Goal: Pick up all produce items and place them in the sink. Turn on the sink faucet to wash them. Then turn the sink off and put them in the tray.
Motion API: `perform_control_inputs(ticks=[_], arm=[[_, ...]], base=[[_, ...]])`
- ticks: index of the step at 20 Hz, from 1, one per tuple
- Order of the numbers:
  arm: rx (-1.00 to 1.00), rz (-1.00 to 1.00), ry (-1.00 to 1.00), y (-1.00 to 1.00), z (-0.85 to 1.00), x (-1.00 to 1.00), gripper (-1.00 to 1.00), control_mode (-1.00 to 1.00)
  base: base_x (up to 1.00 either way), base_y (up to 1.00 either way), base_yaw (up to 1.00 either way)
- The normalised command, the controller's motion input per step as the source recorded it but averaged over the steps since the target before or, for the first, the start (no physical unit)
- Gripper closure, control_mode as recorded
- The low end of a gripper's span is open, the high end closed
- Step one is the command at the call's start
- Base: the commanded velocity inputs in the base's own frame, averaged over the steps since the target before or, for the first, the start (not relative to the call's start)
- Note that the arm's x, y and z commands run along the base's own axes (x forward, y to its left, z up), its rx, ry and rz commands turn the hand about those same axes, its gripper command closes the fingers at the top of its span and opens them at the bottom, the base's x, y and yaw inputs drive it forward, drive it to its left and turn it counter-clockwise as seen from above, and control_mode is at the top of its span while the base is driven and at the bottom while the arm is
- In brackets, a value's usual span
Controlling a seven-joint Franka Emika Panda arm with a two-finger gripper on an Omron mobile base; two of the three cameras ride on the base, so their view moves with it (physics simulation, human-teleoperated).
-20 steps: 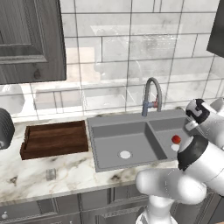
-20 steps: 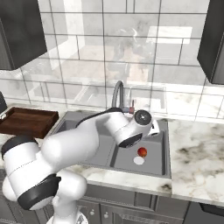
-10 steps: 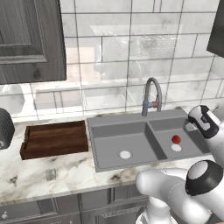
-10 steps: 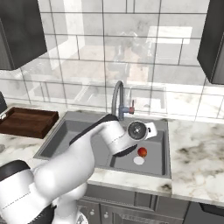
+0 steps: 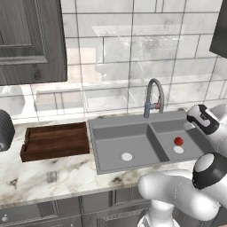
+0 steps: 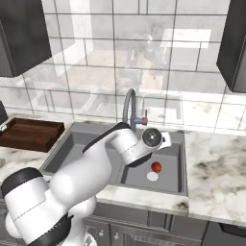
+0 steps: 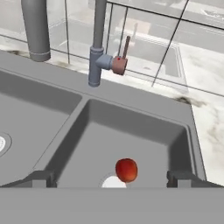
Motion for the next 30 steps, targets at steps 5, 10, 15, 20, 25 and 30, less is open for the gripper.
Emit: perform_control_inputs(ticks=[5, 10, 15, 20, 25, 30], arm=[[0.06, 0.08, -0.03, -0.09, -0.01, 0.24, -1.0, -1.0], [0.03, 0.08, -0.06, -0.04, -0.04, 0.14, -1.0, -1.0], [0.03, 0.07, -0.12, -0.05, -0.02, 0.11, -1.0, -1.0], [0.05, 0.08, -0.13, -0.01, -0.03, 0.16, -1.0, -1.0], [0.11, 0.1, -0.15, 0.0, -0.01, 0.3, -1.0, -1.0], [0.1, 0.11, -0.01, 0.0, 0.0, 0.22, -1.0, -1.0]], base=[[0.0, 0.0, 0.0], [0.0, 0.0, 0.0], [0.0, 0.0, 0.0], [0.0, 0.0, 0.0], [0.0, 0.0, 0.0], [0.0, 0.0, 0.0]])
